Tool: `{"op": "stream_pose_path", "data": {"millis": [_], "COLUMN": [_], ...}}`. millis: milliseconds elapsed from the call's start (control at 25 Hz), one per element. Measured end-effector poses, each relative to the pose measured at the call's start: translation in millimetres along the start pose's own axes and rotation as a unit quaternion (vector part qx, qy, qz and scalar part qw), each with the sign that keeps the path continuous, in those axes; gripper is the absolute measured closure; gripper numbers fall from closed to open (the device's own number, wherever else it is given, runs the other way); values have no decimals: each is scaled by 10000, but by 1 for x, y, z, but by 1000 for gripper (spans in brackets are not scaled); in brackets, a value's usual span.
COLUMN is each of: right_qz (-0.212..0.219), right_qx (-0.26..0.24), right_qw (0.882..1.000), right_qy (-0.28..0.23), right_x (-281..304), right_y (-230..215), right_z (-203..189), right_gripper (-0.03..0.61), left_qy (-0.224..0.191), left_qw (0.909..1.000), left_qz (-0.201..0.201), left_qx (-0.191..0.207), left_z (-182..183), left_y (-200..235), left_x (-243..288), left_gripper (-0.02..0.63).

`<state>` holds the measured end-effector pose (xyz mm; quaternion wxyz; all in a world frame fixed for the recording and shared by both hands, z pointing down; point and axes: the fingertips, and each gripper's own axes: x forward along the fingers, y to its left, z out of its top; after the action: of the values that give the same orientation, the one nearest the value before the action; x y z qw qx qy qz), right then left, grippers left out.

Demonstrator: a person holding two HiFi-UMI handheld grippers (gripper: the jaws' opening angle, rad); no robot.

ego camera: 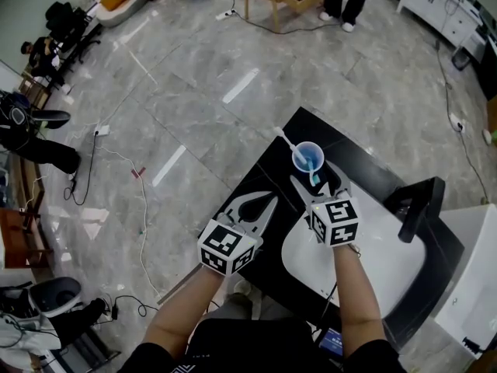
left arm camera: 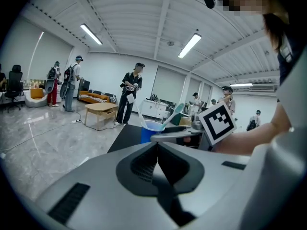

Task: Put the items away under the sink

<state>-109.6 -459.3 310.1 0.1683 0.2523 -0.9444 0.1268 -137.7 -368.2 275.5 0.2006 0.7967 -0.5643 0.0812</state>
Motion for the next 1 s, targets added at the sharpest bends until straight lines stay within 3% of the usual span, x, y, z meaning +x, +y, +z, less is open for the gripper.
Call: {"op": "stream_pose_path", "data": {"millis": [440,1000], "right_qz": [-70,-105], "right_qx": [-151,-490], "right_qw": [9998,9987], "right_qy": [-94,3], "right_x": [23,41], "right_y": [-11,-15], "right_z": [13,3], "right_gripper": [247,250], "left_qy": [21,126], "left_qw": [9999,9996], "left_qz": [129,191], "left_qx": [-98,-178], "left_z": [-3,-16], "left_y": [15,23], "left_x": [11,20], "left_gripper": [604,604]}}
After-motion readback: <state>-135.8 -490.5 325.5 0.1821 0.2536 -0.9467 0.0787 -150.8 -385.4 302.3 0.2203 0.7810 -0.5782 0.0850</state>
